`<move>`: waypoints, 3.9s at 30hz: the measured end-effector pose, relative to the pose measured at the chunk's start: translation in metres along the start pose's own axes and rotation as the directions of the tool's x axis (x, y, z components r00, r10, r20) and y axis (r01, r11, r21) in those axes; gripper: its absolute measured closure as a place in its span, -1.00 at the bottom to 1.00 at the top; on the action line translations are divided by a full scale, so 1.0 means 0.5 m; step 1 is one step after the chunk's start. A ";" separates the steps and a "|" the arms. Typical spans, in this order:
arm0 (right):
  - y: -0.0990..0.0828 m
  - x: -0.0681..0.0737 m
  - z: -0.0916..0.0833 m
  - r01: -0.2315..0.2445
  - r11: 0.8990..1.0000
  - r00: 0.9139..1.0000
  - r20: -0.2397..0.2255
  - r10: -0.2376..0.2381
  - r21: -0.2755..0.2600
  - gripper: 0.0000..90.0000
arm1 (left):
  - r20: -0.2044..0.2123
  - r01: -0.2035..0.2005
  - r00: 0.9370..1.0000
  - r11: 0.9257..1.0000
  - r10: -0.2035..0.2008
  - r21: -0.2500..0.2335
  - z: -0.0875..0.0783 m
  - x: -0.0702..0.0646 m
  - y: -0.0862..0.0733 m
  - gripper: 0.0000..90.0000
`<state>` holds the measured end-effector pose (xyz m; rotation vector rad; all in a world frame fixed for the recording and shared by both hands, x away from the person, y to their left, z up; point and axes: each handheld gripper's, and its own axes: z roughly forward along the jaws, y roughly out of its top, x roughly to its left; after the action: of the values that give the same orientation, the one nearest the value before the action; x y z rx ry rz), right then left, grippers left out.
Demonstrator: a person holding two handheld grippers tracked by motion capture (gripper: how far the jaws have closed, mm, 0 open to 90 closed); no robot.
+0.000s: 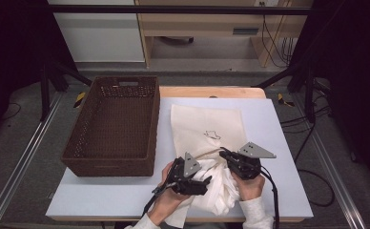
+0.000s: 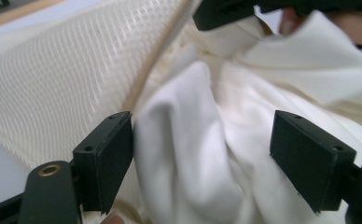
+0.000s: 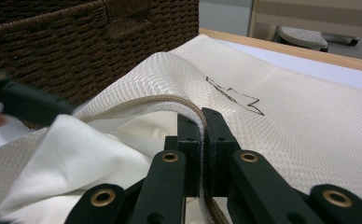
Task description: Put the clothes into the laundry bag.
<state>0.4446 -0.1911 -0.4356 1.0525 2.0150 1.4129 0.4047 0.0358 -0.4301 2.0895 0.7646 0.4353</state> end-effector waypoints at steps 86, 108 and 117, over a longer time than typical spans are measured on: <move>0.000 0.007 0.008 0.021 1.000 1.000 0.017 -0.021 0.015 0.94 | 0.007 0.021 1.000 0.996 -0.022 0.082 0.052 -0.027 -0.053 -0.47; 0.022 0.000 -0.030 0.004 0.999 1.000 0.003 -0.004 -0.045 0.94 | -0.084 0.027 0.996 1.000 -0.027 0.005 0.117 0.005 0.028 0.47; 0.013 0.002 -0.013 0.001 1.000 1.000 -0.004 -0.001 -0.013 0.94 | -0.077 0.053 0.996 0.999 -0.053 0.005 0.115 0.024 0.018 -0.16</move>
<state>0.4413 -0.1929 -0.4273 1.0437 2.0065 1.4272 0.4486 0.0049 -0.4556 2.0639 0.8660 0.4870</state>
